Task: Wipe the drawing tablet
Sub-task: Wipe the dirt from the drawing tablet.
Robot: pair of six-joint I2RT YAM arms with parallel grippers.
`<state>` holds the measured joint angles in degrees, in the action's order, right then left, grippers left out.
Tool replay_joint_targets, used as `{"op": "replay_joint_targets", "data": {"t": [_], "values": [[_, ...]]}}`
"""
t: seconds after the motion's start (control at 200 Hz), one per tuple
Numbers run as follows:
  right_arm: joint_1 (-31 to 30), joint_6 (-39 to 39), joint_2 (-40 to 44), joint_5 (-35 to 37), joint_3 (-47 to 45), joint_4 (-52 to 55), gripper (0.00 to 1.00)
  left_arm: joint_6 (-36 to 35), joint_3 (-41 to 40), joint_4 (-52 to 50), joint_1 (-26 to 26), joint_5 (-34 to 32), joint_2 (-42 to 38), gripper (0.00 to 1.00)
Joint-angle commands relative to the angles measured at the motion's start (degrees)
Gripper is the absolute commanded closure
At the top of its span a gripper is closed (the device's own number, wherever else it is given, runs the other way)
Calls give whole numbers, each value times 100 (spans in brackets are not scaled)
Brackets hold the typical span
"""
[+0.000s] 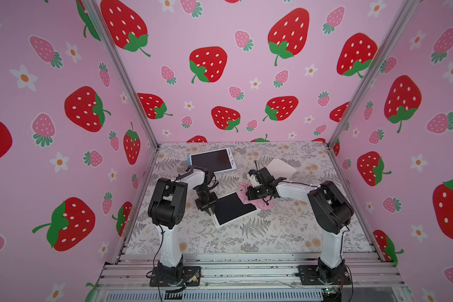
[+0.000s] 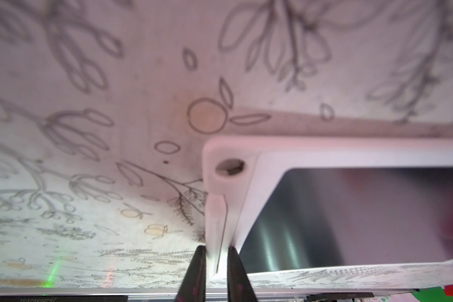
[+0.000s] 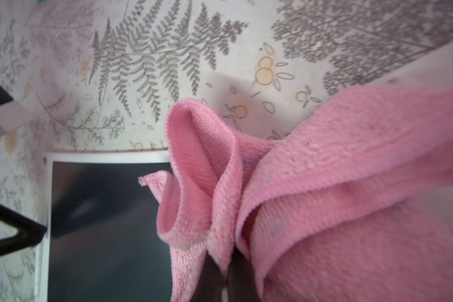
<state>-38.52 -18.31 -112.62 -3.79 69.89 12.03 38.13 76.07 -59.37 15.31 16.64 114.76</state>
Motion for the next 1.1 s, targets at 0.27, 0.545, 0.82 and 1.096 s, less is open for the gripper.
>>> {"op": "replay_joint_targets", "data": {"t": [0.27,0.545,0.82,1.096], "values": [[386,25,-145,379,-43,557,100,-25,-71,1042,117,-1558,688,87],[-396,-173,-114,401,58,599,100,153,-507,1398,242,-1775,458,88],[-14,89,-80,219,60,822,100,653,-1171,1885,380,-2305,195,89],[241,-166,-168,39,196,846,100,980,-1636,2307,556,-2548,137,91]]}}
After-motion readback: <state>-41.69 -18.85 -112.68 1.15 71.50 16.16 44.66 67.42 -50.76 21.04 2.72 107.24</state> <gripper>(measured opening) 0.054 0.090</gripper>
